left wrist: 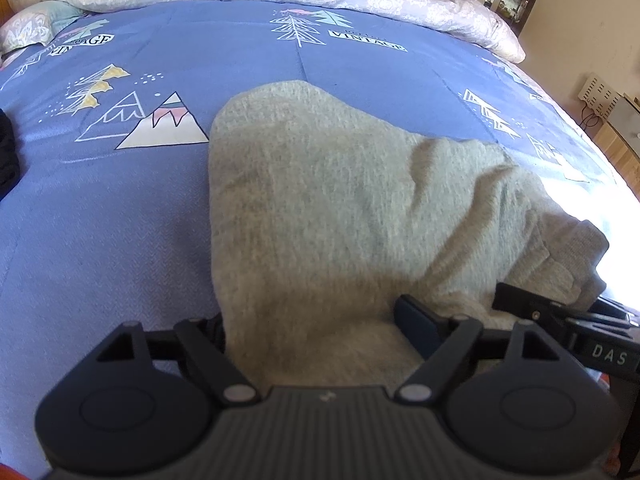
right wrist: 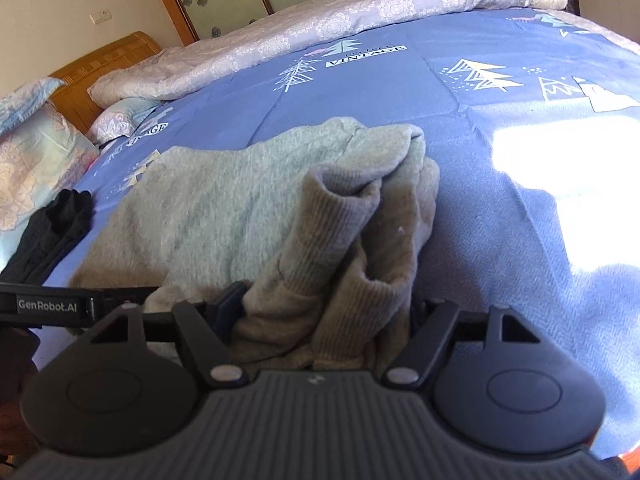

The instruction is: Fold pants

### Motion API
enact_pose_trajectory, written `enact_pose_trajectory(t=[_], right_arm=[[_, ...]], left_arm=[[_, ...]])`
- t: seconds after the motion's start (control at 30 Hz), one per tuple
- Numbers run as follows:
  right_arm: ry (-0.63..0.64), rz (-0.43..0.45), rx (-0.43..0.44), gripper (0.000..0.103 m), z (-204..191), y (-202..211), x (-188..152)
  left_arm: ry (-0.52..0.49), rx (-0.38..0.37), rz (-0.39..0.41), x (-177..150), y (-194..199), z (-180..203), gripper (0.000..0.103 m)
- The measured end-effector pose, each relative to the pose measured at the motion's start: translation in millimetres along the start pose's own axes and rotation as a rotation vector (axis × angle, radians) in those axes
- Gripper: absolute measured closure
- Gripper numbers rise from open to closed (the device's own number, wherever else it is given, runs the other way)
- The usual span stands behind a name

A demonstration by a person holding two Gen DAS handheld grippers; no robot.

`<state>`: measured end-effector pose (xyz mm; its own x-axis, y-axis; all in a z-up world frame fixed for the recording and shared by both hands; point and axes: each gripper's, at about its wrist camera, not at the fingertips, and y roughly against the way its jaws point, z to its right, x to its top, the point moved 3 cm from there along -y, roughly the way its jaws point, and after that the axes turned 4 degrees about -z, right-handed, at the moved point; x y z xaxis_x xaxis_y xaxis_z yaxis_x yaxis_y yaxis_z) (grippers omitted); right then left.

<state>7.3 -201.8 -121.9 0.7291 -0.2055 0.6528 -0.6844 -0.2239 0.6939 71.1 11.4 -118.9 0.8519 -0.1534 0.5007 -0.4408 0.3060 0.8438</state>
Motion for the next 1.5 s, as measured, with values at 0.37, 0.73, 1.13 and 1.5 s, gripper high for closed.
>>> enact_pose_trajectory(t=[0.37,0.73,1.13,1.5], right_arm=[[0.003,-0.001,0.001,0.029,0.5,-1.1,-1.0],[0.006,0.001,0.003,0.028,-0.2,-1.1,-1.5],[0.002,-0.013,-0.007,0.029,-1.4,-0.5,0.2],[-0.059,-0.025,0.012,0.044,1.7,7.1,0.8]], left_arm=[[-0.016,0.031,0.01,-0.2,-1.7,2.1,0.017],[-0.02,0.059,0.013,-0.9,-1.8,2.7,0.011],[-0.02,0.06,0.013,-1.2,-1.8,3.0,0.011],[-0.044,0.045,0.009,0.8,0.8,7.3,0.03]])
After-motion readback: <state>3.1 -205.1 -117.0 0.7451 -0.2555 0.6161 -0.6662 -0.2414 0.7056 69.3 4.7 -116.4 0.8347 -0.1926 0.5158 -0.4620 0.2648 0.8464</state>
